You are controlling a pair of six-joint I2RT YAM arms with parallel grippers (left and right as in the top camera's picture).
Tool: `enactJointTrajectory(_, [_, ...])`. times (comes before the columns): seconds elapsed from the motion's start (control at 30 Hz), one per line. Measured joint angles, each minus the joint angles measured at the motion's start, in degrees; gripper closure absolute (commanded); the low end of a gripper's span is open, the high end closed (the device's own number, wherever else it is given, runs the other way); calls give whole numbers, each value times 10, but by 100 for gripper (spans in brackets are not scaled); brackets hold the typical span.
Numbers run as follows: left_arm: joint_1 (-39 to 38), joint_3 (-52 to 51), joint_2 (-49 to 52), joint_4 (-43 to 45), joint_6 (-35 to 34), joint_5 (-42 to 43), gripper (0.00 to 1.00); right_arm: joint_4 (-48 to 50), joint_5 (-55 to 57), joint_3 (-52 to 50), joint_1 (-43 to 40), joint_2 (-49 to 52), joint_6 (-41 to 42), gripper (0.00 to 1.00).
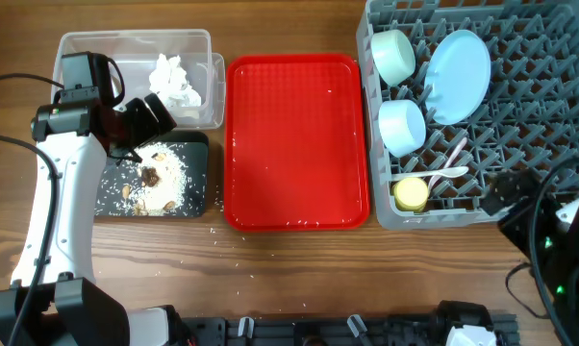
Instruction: Sort waste into correct bins and load items into the dishwasher rack
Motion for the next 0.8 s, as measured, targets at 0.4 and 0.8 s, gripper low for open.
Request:
enactJointTrajectory(0.4, [0,0,0,0,0,0,0,625,-106,-497,14,-244,-208,0])
enactJointTrajectory(0.8, [0,0,0,0,0,0,0,765,-131,-770,78,-441,-222,0])
